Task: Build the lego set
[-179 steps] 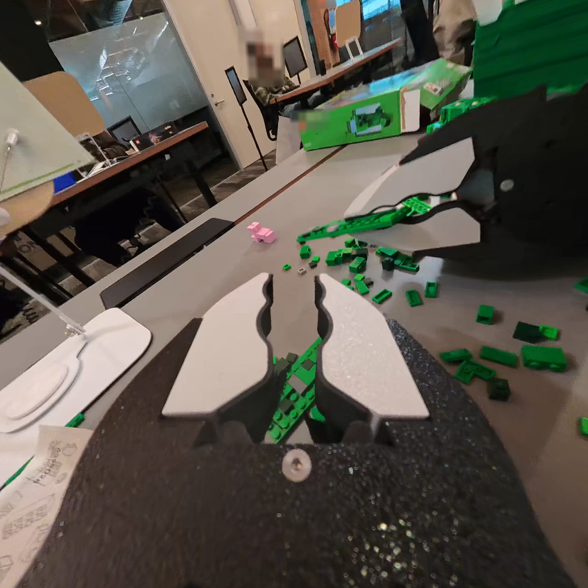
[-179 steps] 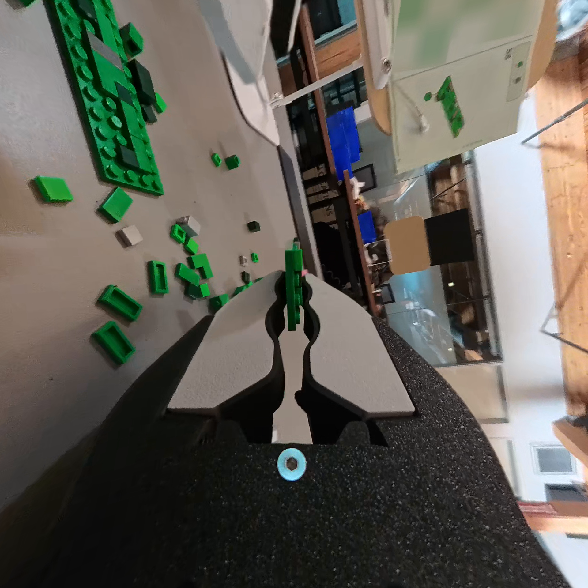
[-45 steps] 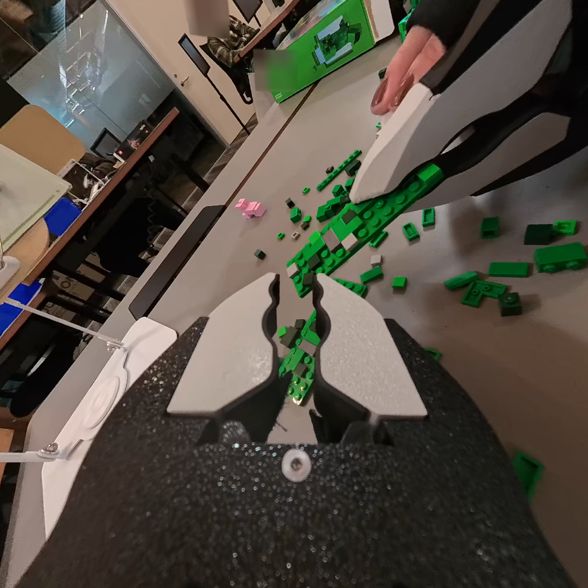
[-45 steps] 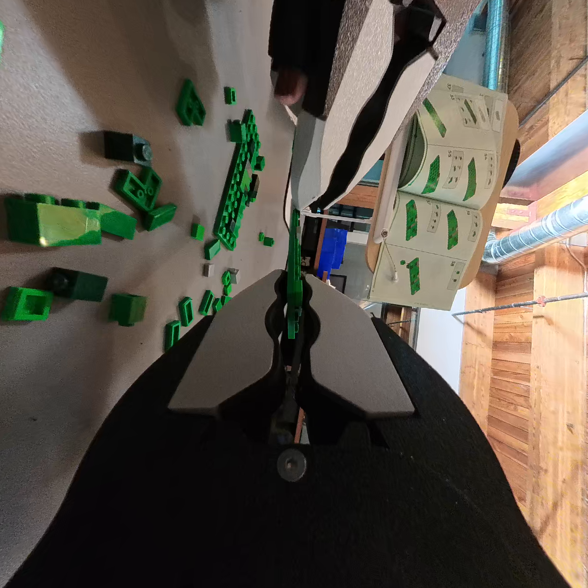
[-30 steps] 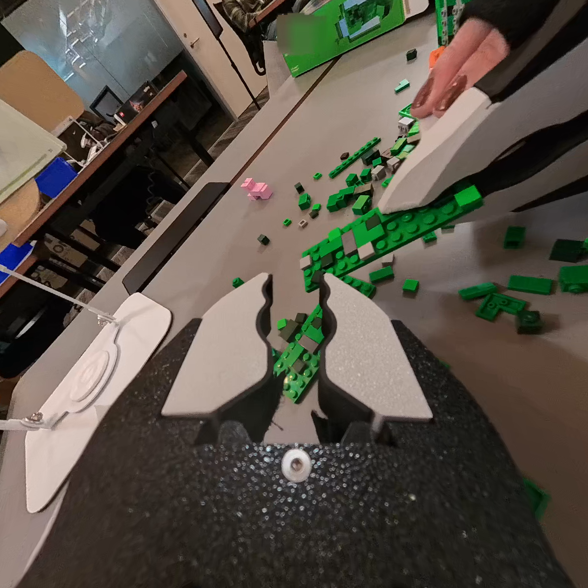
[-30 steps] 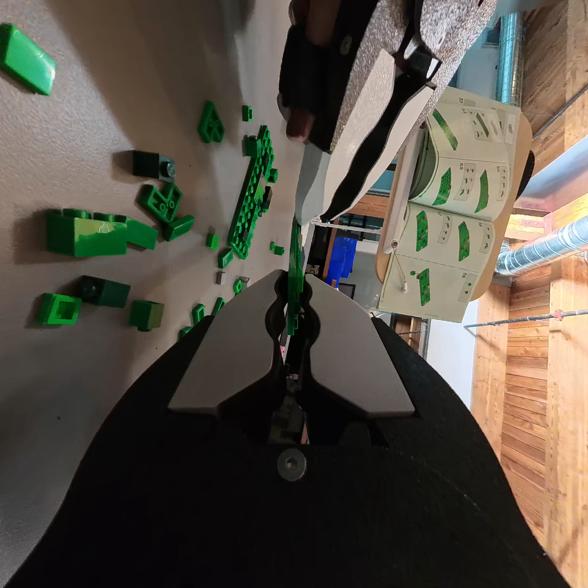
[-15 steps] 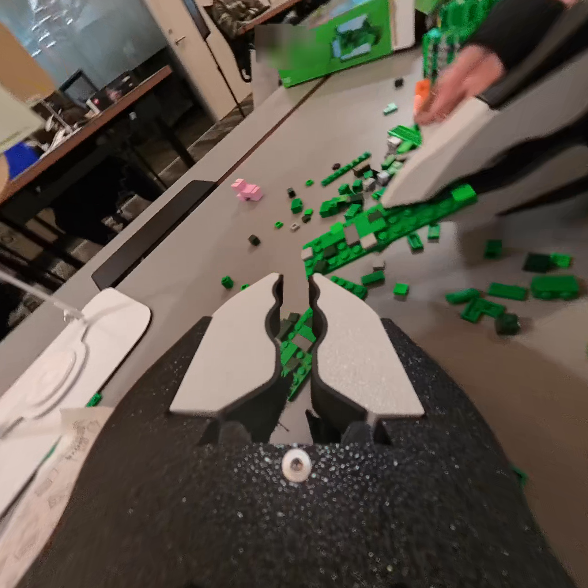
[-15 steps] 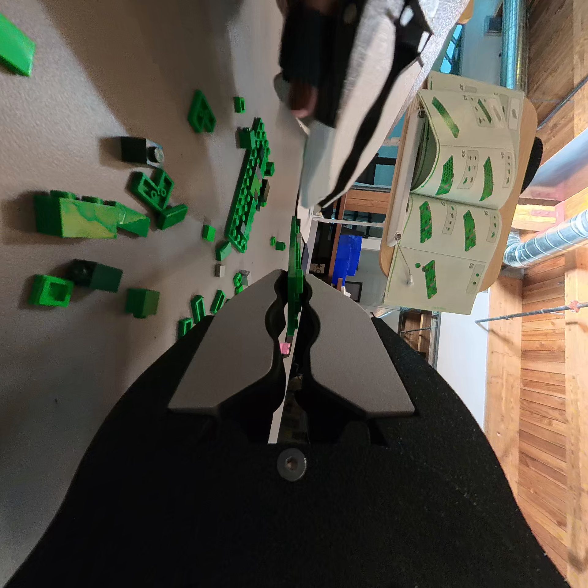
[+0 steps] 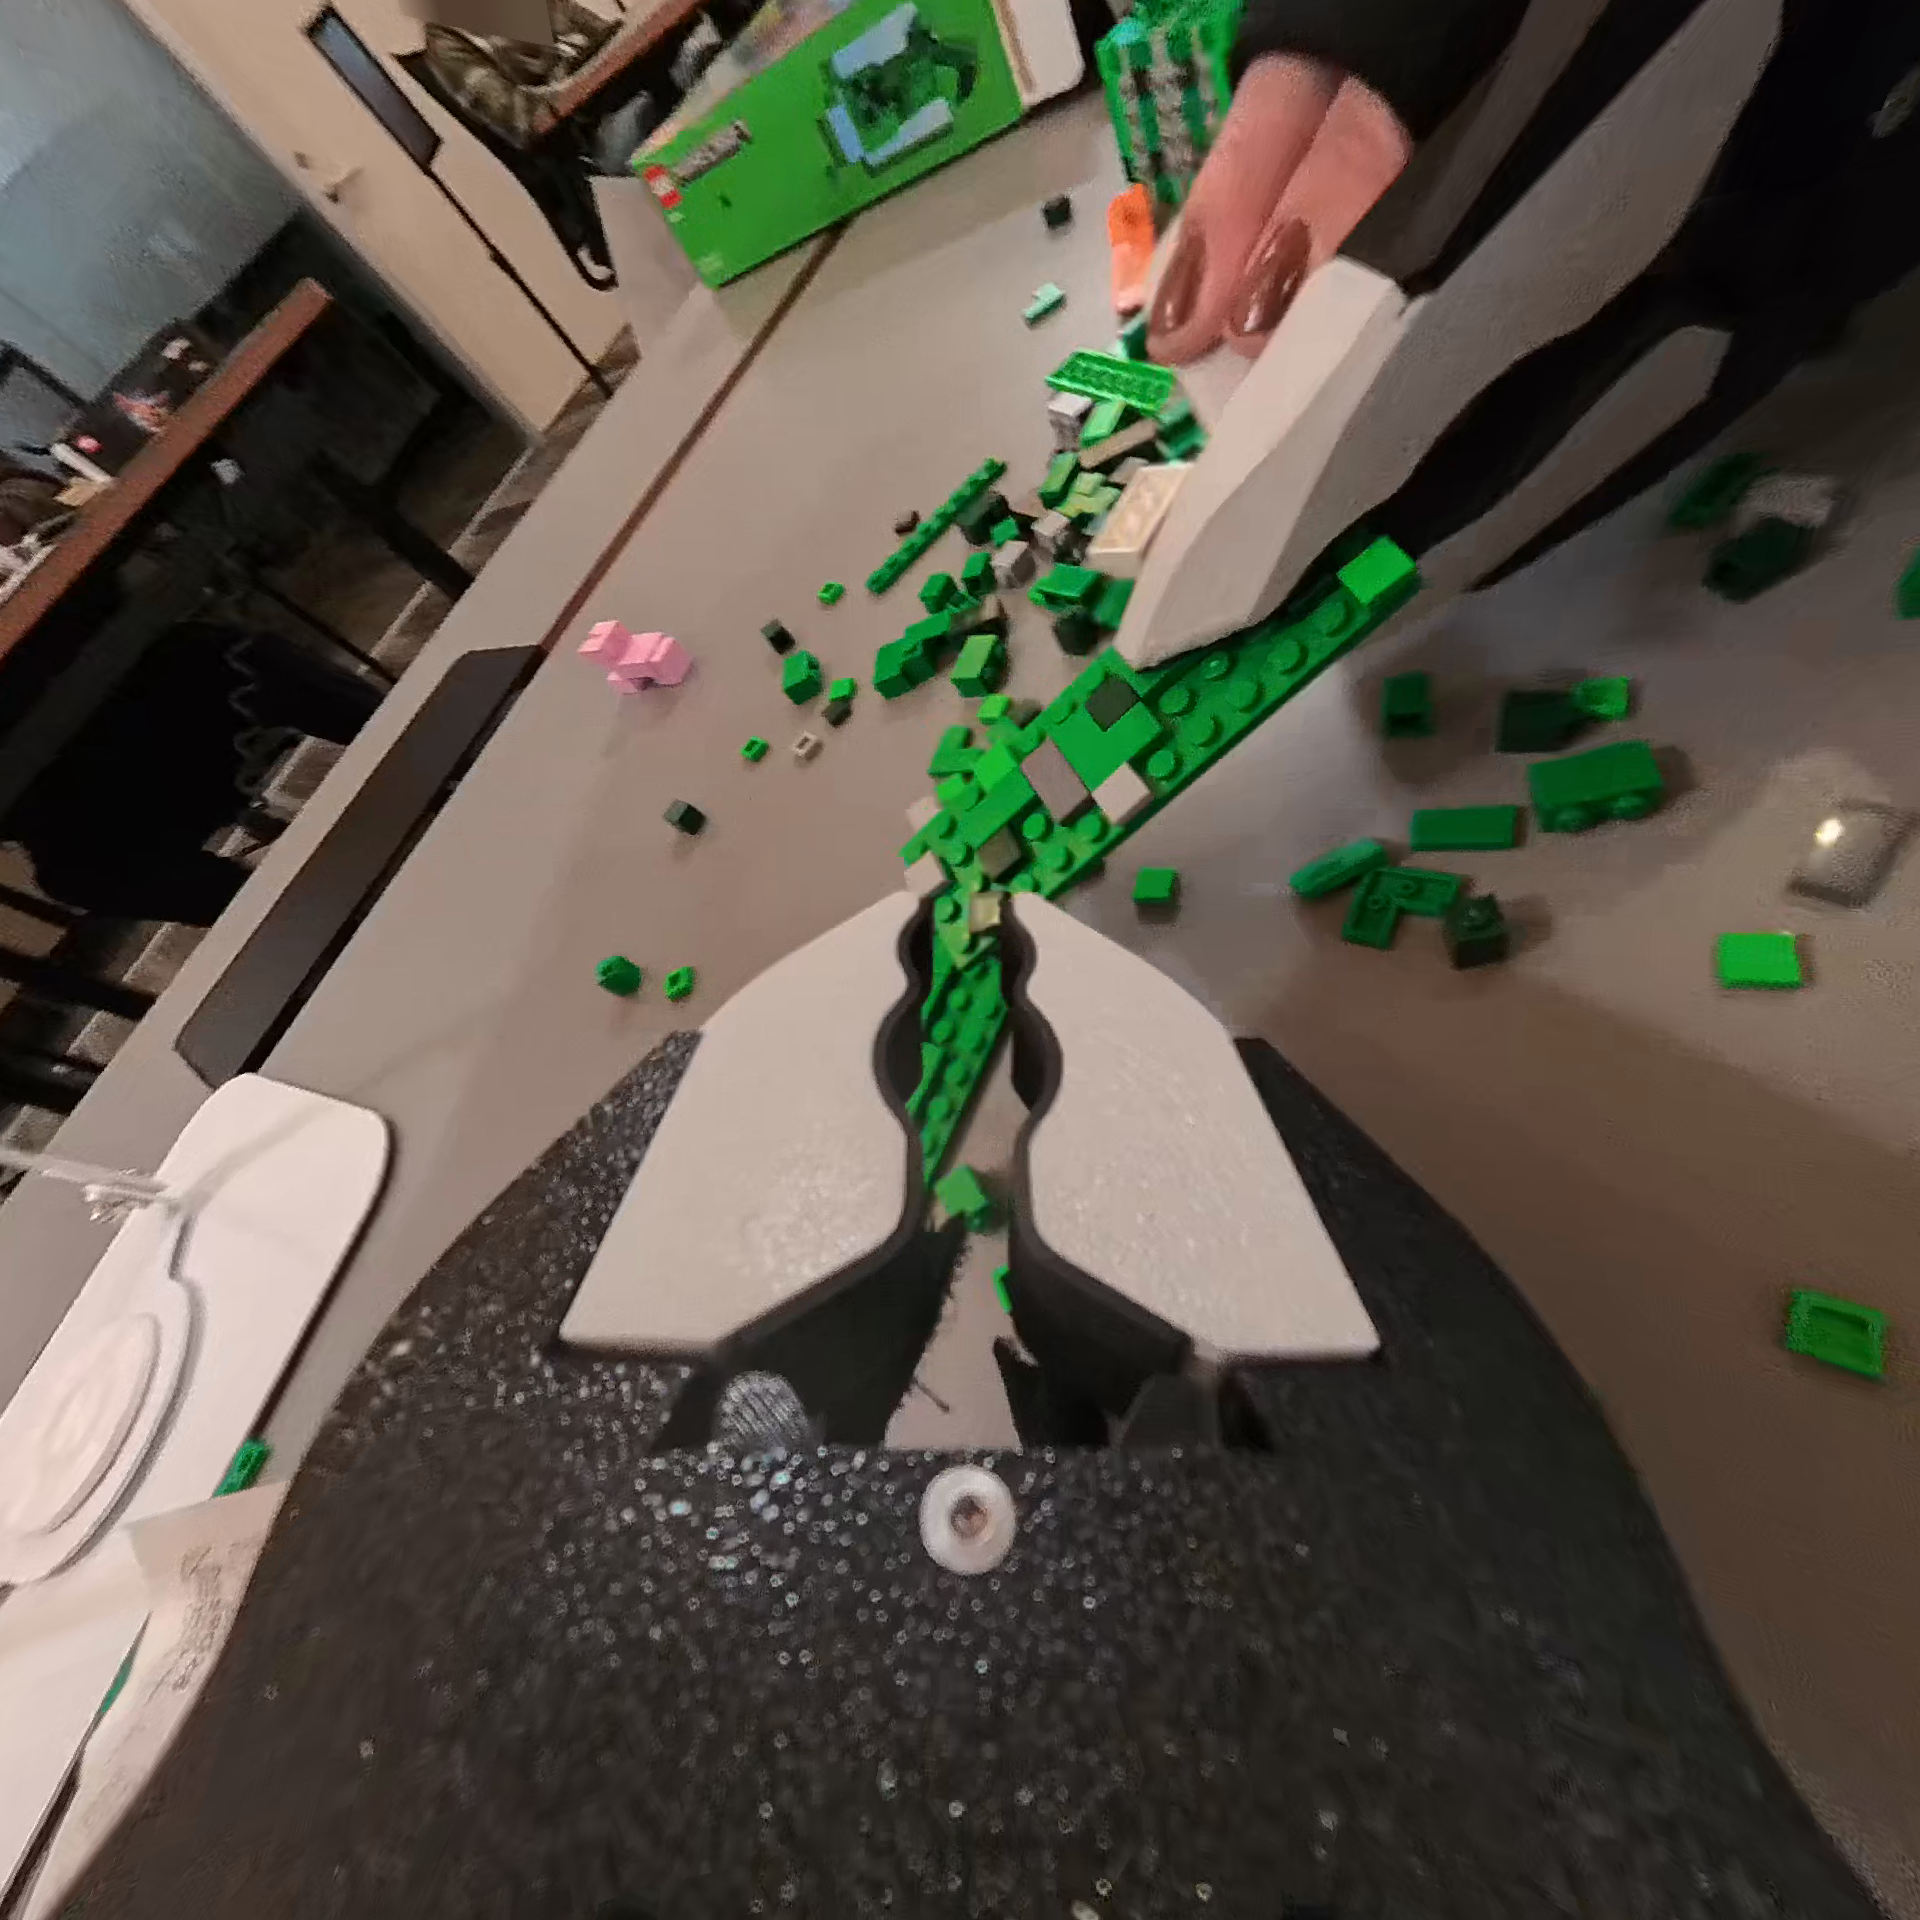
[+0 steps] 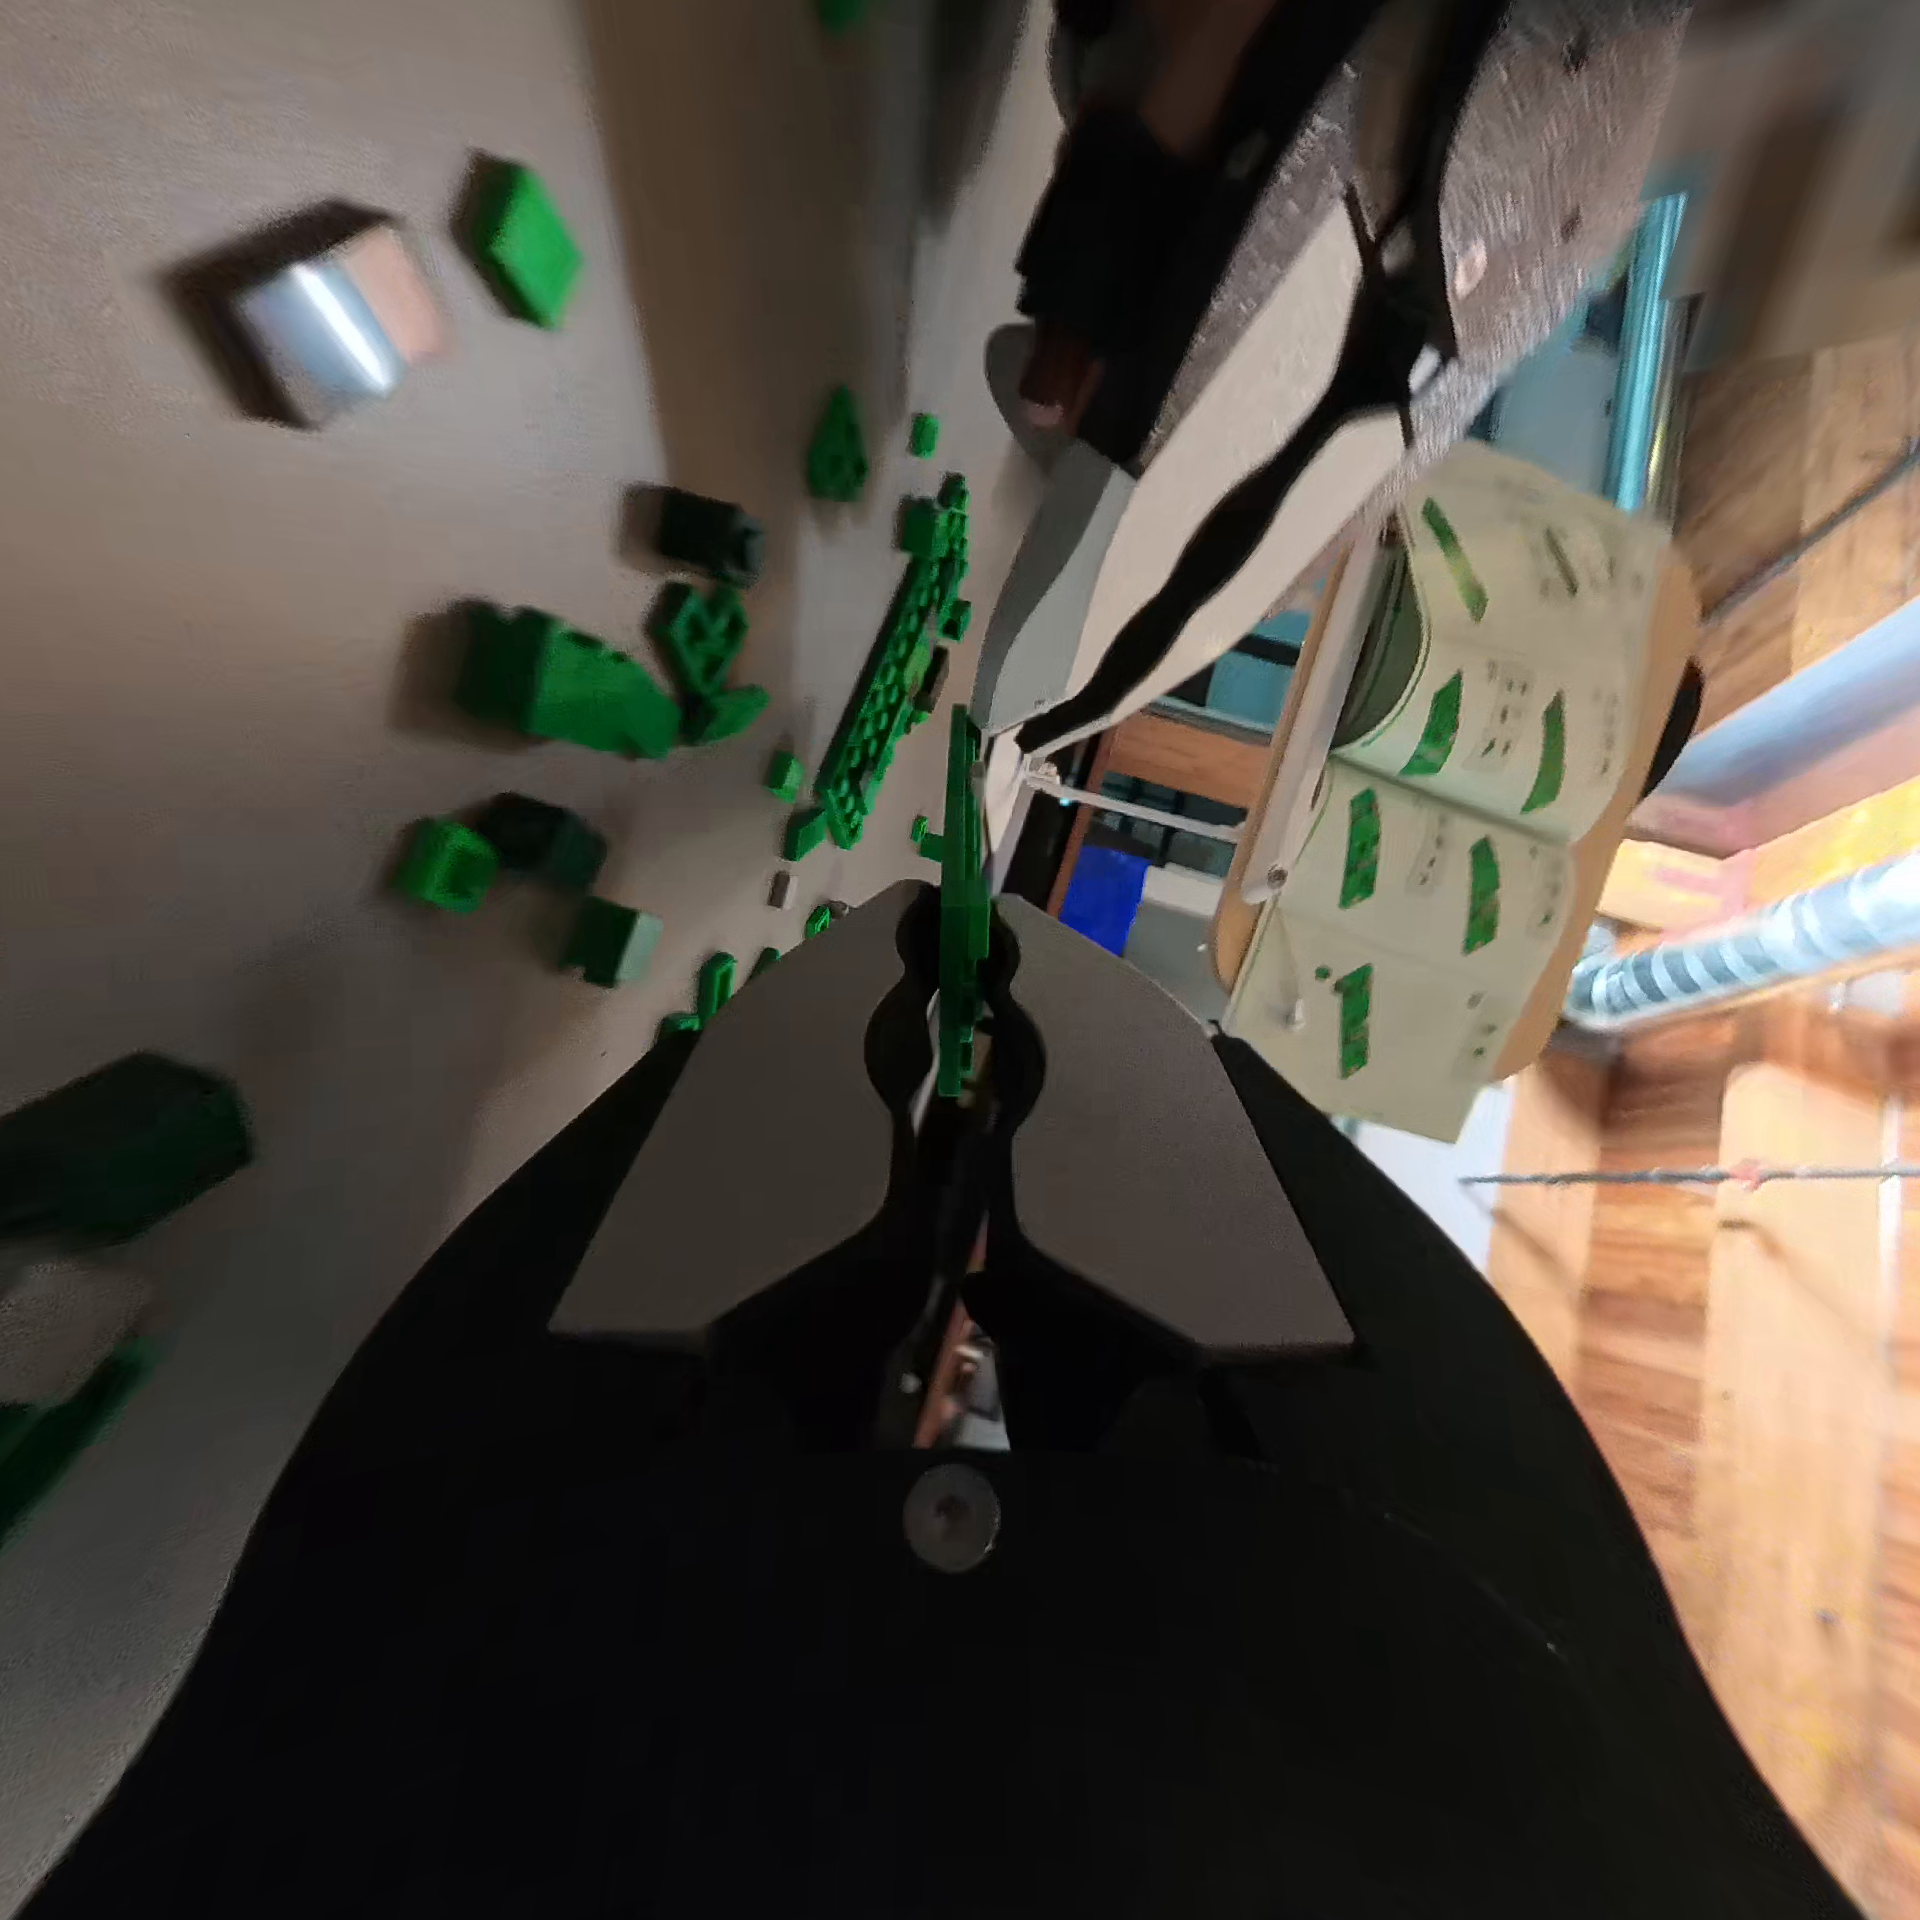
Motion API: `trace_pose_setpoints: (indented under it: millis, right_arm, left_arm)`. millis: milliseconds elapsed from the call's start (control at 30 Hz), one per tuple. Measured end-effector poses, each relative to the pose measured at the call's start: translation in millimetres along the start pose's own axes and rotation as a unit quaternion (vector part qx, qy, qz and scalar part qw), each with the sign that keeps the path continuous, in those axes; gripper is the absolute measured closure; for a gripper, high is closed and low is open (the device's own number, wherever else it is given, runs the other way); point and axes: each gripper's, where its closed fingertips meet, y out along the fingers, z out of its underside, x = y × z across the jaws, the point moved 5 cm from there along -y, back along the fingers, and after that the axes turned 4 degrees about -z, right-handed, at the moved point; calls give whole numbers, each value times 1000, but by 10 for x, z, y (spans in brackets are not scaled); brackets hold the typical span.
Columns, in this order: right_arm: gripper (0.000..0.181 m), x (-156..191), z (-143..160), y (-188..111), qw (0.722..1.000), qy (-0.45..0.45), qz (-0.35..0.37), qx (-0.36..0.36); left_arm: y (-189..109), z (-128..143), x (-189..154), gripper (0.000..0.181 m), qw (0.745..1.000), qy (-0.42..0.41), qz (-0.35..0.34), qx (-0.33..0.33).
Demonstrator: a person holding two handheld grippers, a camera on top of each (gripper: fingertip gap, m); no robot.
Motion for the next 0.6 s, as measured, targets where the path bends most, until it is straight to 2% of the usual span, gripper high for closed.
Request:
trace_pose_setpoints:
  millis: [233,433,600]
  right_arm:
    - [175,35,-60,-133,990,-137,24,10]
    - [175,46,-53,-146,976,-217,30,5]
    - [175,-14,-21,-145,963,-270,23,-8]
  left_arm:
    - [-1,-47,-163,173,998,18,64,-3]
    - [3,-39,-198,171,997,24,75,3]
    - [8,-49,-181,173,997,54,48,3]
